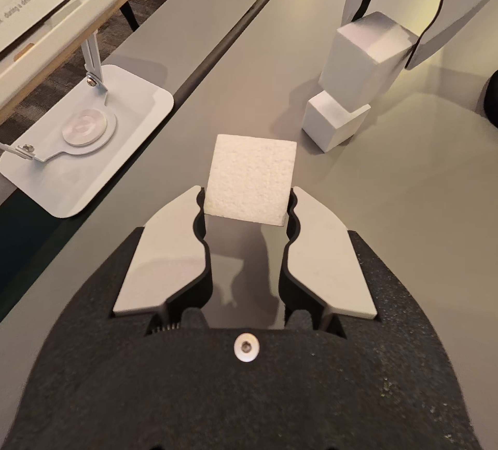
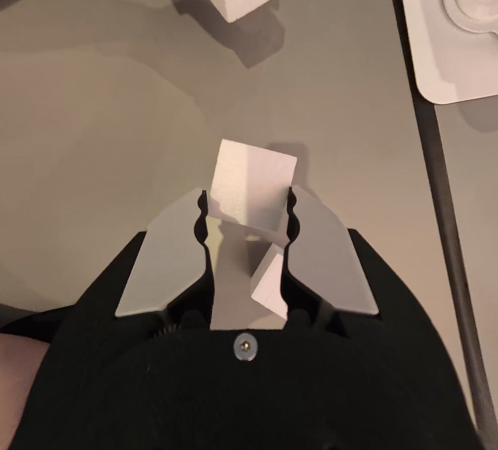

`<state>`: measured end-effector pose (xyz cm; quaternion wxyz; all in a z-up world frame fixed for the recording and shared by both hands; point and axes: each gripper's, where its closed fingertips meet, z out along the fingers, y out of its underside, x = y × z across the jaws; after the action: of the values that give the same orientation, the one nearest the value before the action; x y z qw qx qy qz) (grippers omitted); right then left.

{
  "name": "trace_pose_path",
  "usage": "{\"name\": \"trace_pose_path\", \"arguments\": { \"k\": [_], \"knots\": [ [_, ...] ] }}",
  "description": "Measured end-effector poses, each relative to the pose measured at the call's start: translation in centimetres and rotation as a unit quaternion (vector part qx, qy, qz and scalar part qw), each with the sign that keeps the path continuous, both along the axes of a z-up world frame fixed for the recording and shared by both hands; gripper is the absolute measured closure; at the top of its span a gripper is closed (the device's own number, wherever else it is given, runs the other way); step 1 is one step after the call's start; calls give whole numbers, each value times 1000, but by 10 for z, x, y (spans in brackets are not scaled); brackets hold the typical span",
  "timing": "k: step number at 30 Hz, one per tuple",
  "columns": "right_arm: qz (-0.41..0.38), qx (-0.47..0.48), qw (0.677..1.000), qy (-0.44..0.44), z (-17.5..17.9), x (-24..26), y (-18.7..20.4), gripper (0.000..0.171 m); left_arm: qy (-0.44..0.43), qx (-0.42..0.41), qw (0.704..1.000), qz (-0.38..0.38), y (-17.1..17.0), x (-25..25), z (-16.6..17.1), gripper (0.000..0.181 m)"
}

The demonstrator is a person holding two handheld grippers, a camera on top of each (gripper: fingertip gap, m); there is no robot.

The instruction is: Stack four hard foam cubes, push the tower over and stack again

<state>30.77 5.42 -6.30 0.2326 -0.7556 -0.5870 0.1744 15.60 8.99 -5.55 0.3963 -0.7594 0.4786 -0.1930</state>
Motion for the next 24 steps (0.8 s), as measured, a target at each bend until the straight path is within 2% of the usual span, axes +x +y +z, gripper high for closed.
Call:
{"name": "trace_pose_path", "arguments": {
  "k": [6,24],
  "knots": [
    [26,9,1000,-10,-5,-5,-2,113,-4,-8,1000,-15,0,15,-2,123],
    [12,-6,1000,-18,-18,-6,5,111,13,-7,1000,-25,-3,18,-6,123]
  ]
}}
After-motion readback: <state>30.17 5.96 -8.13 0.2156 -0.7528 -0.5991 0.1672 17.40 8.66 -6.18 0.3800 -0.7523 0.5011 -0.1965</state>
